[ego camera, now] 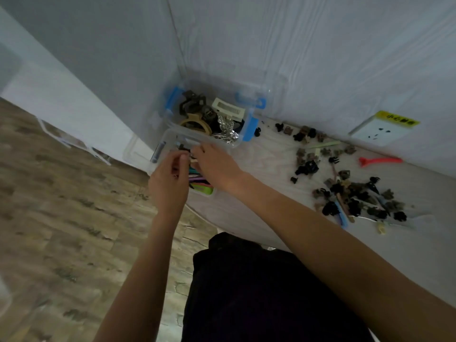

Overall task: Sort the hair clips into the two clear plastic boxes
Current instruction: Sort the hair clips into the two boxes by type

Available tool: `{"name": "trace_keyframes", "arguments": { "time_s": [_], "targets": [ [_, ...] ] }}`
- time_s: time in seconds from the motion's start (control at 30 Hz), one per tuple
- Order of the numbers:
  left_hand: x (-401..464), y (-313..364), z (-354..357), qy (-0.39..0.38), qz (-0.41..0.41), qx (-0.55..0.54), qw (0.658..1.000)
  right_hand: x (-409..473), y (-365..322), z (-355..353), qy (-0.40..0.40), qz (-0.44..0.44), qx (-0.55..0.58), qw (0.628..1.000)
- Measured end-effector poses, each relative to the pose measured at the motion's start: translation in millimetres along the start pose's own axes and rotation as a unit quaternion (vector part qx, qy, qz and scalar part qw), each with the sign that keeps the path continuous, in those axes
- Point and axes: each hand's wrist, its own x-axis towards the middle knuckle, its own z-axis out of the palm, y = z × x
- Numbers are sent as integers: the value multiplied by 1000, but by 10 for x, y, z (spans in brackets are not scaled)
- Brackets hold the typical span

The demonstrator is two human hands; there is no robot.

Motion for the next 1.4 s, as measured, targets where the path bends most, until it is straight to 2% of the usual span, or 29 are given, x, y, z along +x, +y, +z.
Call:
{"name": "trace_keyframes", "arguments": {
  "time_s": [0.1,0.17,0.27,0.33,0.47,0.63,0.77,0.87,1.0,1.1,1.2,1.3,1.4],
  "targets": [
    [-42,229,112,-68,9,-64,996,-369,205,-67,43,-36,88,995],
    [-40,397,254,-140,44,-88,985,-719,447,-102,94,-5,106,990],
    [-42,611,637,-262,82,-72,959,-1236,985,-93,164,131,99,973],
    [-35,736,969,-348,90,-50,932,-1513,1369,-77,177,232,81,953],
    [45,878,1583,-429,138,41,892,-1793,1870,-102,174,347,43,921],
    [190,1002,2168,-421,208,132,873,-1753,2162,-119,153,411,-41,898],
    [194,1048,2427,-422,231,184,857,-1627,2281,-170,104,458,-87,879],
    [174,1041,2481,-423,235,190,854,-1573,2343,-183,96,469,-86,874],
    [100,911,2354,-412,214,162,871,-1595,2357,-137,102,444,-73,887],
    [63,775,2202,-410,176,165,879,-1598,2364,-141,169,369,-36,913],
    [-13,672,2044,-404,147,161,888,-1530,2316,-144,212,298,-97,925],
    [-72,657,1928,-399,123,140,898,-1440,2263,-179,184,325,-136,917],
    [-31,732,1885,-388,96,107,910,-1380,2283,-190,118,347,-113,923]
  ]
}}
